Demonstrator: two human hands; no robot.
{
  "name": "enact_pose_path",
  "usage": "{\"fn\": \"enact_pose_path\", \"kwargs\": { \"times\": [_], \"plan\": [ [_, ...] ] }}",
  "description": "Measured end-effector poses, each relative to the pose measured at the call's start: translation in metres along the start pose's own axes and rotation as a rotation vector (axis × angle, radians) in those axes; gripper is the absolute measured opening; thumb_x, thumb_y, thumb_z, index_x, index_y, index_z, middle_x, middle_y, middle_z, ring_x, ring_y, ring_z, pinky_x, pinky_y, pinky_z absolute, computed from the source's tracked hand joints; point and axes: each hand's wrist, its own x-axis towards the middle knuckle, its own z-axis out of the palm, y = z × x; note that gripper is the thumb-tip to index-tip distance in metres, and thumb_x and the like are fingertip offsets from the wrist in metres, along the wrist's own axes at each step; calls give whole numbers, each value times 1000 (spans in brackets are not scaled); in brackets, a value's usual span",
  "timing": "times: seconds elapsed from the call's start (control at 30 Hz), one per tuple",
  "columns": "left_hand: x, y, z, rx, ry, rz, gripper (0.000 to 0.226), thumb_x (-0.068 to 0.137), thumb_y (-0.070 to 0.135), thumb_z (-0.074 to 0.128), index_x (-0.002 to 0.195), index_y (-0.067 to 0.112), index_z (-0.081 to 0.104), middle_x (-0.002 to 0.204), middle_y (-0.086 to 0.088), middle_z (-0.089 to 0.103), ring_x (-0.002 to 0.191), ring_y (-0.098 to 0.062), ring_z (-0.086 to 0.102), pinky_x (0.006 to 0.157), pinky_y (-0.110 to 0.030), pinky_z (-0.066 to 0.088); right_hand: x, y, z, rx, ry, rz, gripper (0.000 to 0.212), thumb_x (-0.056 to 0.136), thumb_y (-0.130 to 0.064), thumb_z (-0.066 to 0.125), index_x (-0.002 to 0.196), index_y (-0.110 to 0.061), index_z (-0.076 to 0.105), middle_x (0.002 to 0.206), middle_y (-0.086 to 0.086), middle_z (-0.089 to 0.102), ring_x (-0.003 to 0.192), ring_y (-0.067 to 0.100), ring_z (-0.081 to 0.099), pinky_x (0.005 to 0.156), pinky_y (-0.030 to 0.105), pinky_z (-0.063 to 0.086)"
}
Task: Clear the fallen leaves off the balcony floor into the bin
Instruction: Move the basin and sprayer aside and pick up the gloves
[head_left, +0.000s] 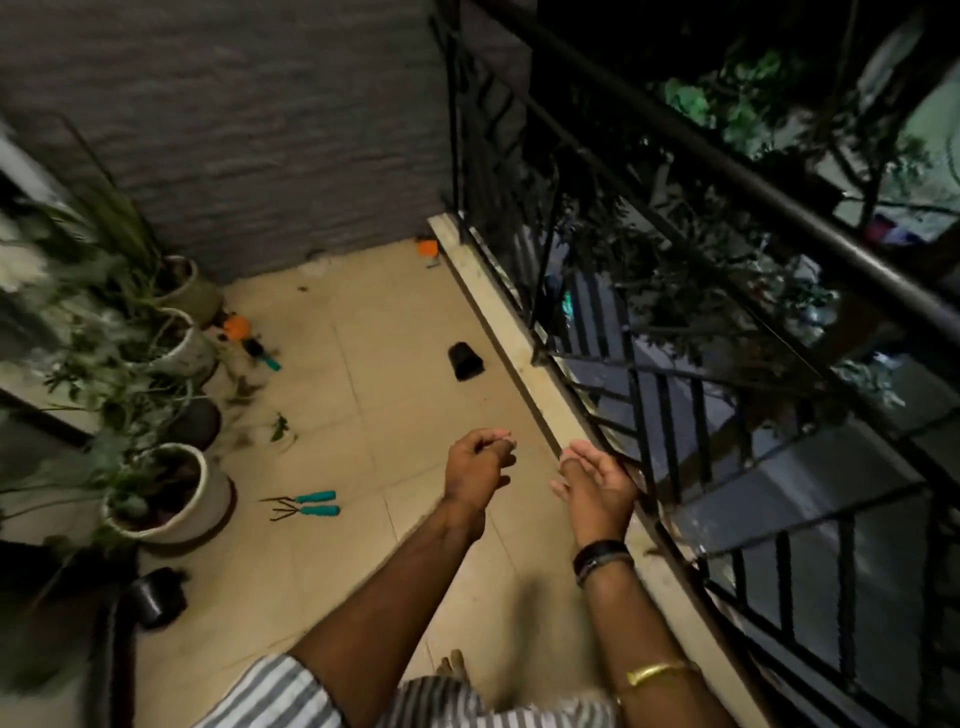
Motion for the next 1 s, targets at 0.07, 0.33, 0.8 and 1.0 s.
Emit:
{"fn": "enact_pose_path", "kwargs": {
  "times": [0.07,0.33,0.8,1.0],
  "plan": [
    [18,19,-20,-34,49,18,13,95,15,61,105,11,69,105,-9,72,93,-18,67,74,-31,52,7,0,36,-28,-71,18,21,92,-2,63,103,-18,69,110,11,71,102,25,68,69,31,58],
    [103,56,-86,-183,281,11,13,94,13,61,105,12,69,94,-2,70,86,-15,67,70,-29,51,70,10,167,-204,-350,76,19,89,-2,64,100,-16,70,104,13,72,94,24,69,63,28,56],
    [171,81,-190,-586,872,-81,13,91,13,60,100,15,69,94,-3,71,84,-15,66,68,-29,51,107,45,363,-621,-978,157,14,87,-3,67,96,-13,72,91,12,74,79,19,69,64,31,60],
    [188,65,-254,-720,1044,-153,19,89,14,61,106,13,70,102,-5,74,96,-17,70,76,-32,56,86,88,436,-792,-1139,159,18,86,-3,68,101,-13,73,96,10,74,87,22,72,69,34,62]
  ]
}}
